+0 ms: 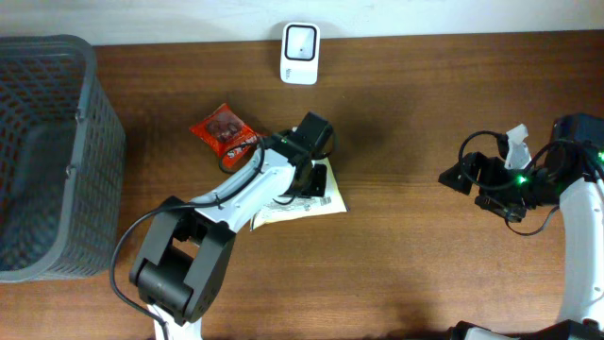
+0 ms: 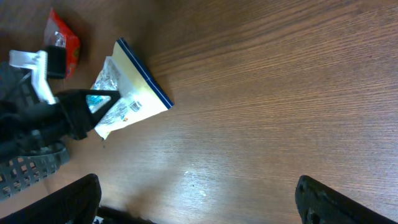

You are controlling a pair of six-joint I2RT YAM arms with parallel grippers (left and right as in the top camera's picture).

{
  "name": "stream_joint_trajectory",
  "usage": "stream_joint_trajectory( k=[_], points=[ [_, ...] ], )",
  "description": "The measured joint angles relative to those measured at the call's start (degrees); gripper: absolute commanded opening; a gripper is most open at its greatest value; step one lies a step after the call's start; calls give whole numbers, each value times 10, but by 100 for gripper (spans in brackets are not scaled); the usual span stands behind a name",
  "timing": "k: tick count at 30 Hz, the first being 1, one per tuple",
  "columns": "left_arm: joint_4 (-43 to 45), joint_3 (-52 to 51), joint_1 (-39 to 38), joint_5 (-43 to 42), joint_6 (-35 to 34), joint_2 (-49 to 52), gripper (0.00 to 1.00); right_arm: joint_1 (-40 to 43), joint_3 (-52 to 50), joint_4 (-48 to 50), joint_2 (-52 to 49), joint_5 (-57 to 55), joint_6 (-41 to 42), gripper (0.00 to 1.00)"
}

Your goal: Scan the item barcode

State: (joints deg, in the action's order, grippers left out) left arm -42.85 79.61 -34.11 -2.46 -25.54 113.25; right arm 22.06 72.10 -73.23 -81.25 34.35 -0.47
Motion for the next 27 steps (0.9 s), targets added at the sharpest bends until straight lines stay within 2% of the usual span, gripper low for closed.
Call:
stream_joint_trajectory(
  k=[9, 17, 20, 24, 27],
  points=[
    [7, -3, -1, -130, -3, 0, 0, 0, 0, -1, 0, 0, 0, 99],
    [21, -13, -34, -116, -38, 0, 0, 0, 0, -9, 0, 0, 0, 99],
    [-34, 5, -44, -88, -14, 0, 0, 0, 0, -11, 0, 0, 0, 99],
    [-153, 80, -30, 25, -2, -7, 0, 0, 0, -11, 0, 0, 0, 99],
    [-198, 122, -3, 95, 3, -34, 0, 0, 0, -11, 0, 0, 0, 99]
  ],
)
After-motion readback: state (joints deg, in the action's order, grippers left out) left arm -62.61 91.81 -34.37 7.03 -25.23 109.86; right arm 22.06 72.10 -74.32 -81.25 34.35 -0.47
